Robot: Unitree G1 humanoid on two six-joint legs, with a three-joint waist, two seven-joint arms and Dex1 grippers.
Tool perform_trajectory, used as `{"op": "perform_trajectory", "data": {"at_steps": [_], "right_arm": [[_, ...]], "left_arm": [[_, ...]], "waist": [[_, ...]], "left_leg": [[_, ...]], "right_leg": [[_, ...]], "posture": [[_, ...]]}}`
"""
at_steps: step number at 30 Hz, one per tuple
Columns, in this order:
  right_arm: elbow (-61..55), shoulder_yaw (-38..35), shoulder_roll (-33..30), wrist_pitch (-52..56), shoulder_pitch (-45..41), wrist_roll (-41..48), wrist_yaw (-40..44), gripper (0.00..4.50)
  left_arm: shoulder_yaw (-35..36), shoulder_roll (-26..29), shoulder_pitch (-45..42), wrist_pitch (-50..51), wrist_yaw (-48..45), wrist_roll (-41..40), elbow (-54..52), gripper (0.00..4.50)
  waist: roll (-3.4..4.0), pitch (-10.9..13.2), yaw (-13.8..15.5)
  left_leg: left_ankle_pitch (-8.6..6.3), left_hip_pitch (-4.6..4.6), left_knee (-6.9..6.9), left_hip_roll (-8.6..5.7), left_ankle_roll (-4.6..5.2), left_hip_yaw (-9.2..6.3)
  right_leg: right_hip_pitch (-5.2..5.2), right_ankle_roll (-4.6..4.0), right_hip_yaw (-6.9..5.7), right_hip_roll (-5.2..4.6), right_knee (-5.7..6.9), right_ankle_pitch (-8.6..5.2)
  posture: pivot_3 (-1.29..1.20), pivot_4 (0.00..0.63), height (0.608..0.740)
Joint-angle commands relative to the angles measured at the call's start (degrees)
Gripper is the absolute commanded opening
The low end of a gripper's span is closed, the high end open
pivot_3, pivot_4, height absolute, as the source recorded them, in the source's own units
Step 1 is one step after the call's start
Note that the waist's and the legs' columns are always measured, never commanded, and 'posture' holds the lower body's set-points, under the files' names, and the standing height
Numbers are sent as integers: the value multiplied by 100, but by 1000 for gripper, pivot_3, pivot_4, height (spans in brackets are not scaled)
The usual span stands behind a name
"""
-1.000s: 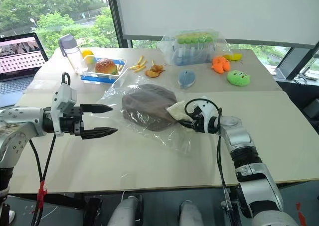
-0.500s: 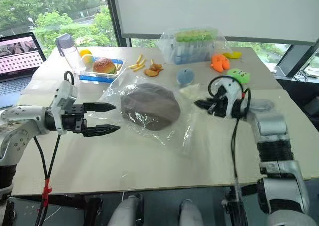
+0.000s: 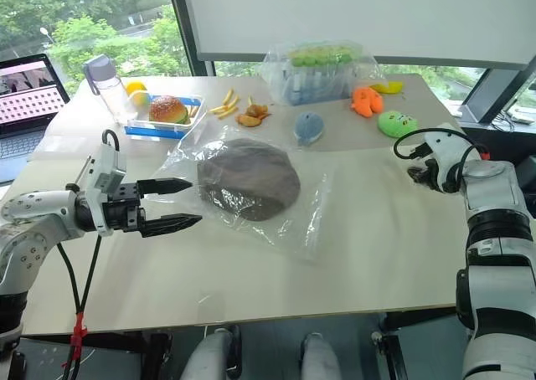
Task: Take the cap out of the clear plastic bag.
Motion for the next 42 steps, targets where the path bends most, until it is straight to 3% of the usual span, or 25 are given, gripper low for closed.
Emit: {"op": "perform_trajectory", "data": {"at_steps": [1,4,7,12,14,16,19,21,29,33,42], "right_arm": [[-597,-305,-280,199,107,154,148,3343],[-1606,-689,-660,809,550,470,444,4444],[-2655,-1114,-882,1469,1017,867,636,4444],[-5125,-1728,-719,2672,2179,2312,1337,4444],[-6513,-1770,-597,3459,2988,3263,1655,4444],[-7154,-1756,-519,3683,3456,3482,1538,4444],[-7598,-1811,-455,3903,3754,3697,1334,4444],[-7895,-1864,-364,4052,3821,3931,1186,4444],[-8247,-1805,-307,4143,3828,4297,775,4444],[-8101,-1751,-285,3939,3806,4094,494,4444],[-7887,-1881,-480,3814,3685,3906,179,4444]], "left_arm": [[31,2,-182,-79,-65,-39,0,4500],[113,61,-245,-92,-170,-54,168,4500],[77,52,-338,-196,-276,26,384,4500],[-515,-413,-893,-587,-318,446,821,4500],[-968,-725,-1279,-776,-360,747,1068,4500],[-1369,-975,-1557,-1102,-437,1129,1324,4500],[-1769,-1188,-1795,-1638,-599,1629,1651,4500],[-2206,-1201,-1953,-2525,-785,2322,1967,4500],[-2779,-419,-2170,-5020,-1892,3660,2952,4500],[-2813,-590,-2430,-6299,-1476,4209,3721,4500],[-3232,-1498,-2869,-7293,-284,5490,4658,4500]], "waist": [[0,0,-6],[2,1,15],[6,3,86],[5,1,116],[4,1,156],[3,1,183],[3,1,236],[3,1,247],[3,1,207],[3,1,263],[1,2,332]], "left_leg": [[1,2,2,0,-2,0],[2,20,5,0,-5,1],[2,20,-1,0,-5,1],[2,28,-1,3,-5,0],[2,34,6,3,-4,-1],[1,37,11,2,-2,-10],[-1,30,27,-5,0,-16],[-4,30,34,-5,2,-15],[-4,29,16,-3,2,-13],[-4,27,19,-2,1,-13],[-5,22,28,-5,7,-11]], "right_leg": [[2,-5,1,0,0,0],[17,-12,5,-1,-1,0],[15,-20,5,-3,0,-8],[24,-22,1,0,1,-9],[37,-19,1,0,0,-7],[52,-18,-4,1,-3,-9],[57,-9,-4,-2,-7,-6],[60,-6,-4,-5,-11,-3],[46,-16,-4,-5,-12,-6],[43,-15,-5,-5,-10,-6],[50,-11,-6,-11,-10,-5]], "posture": [[0,150,740],[0,150,740],[0,150,740],[0,150,740],[0,150,740],[0,150,740],[0,150,740],[0,150,740],[0,150,740],[0,150,740],[0,150,740]]}}
